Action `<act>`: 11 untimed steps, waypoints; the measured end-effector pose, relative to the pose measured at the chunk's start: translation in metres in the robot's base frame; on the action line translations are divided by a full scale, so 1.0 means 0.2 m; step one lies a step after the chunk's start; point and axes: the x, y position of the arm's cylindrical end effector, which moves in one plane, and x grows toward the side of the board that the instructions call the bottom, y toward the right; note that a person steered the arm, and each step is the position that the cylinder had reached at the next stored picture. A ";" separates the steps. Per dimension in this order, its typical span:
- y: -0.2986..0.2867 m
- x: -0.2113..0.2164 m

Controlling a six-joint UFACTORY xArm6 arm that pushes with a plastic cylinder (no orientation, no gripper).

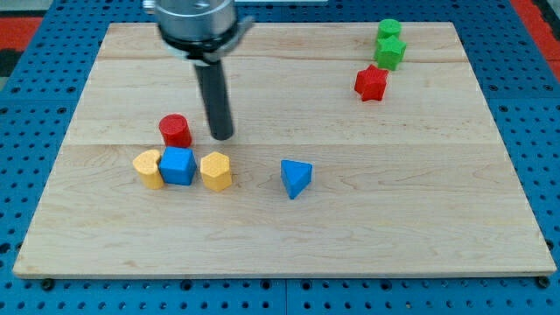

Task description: Put the red circle on the top of the yellow heart

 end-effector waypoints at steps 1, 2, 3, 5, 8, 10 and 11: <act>-0.18 0.07; -0.45 0.06; -0.52 0.01; -0.77 -0.08; -1.01 -0.24; -0.65 -0.34; -0.70 -0.28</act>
